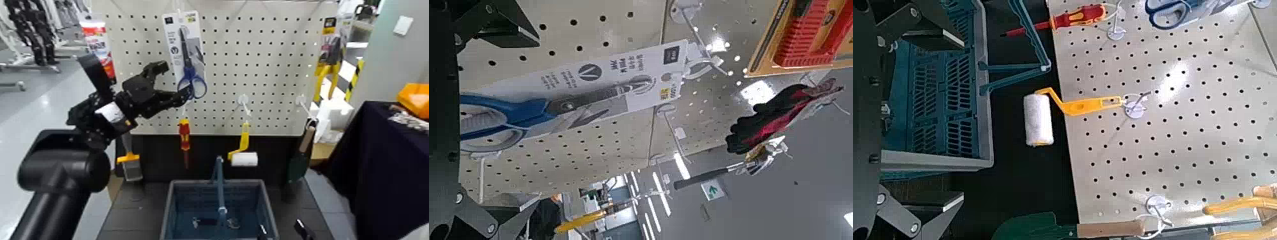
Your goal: Put the blue scissors into the crate.
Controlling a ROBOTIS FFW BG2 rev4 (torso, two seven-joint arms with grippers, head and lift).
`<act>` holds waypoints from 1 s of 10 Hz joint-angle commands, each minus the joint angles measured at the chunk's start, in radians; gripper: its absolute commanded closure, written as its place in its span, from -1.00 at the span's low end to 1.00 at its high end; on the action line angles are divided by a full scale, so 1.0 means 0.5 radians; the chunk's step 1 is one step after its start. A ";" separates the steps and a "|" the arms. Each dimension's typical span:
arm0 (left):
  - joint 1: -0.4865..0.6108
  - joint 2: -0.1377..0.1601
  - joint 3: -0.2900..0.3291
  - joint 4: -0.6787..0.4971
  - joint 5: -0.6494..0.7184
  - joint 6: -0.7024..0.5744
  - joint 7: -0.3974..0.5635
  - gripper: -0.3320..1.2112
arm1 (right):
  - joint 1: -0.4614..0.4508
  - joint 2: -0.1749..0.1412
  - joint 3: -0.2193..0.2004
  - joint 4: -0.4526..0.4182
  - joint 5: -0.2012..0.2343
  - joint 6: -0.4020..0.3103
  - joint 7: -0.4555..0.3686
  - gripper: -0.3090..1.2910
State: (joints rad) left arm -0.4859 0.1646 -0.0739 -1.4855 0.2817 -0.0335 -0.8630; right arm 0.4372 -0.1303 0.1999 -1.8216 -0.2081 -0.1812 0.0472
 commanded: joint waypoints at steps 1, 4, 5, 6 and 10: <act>-0.093 0.014 -0.036 0.072 -0.002 -0.046 -0.010 -0.27 | -0.009 0.000 0.008 0.008 -0.007 -0.003 0.010 -0.33; -0.096 0.017 -0.033 0.044 -0.014 -0.043 0.011 0.56 | -0.009 0.000 0.005 0.008 -0.010 -0.003 0.016 -0.33; -0.096 0.017 -0.039 0.014 -0.033 0.006 0.032 0.69 | -0.009 0.000 0.002 0.008 -0.010 -0.003 0.016 -0.33; -0.096 0.017 -0.048 -0.017 -0.066 0.033 0.066 0.84 | -0.009 0.000 0.002 0.008 -0.010 -0.003 0.022 -0.33; -0.087 0.027 -0.052 -0.063 -0.094 0.049 0.183 0.96 | -0.006 0.000 -0.001 0.008 -0.016 -0.003 0.022 -0.33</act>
State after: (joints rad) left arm -0.5295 0.1780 -0.0999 -1.5150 0.2369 -0.0088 -0.7728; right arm 0.4335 -0.1313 0.2003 -1.8177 -0.2158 -0.1828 0.0583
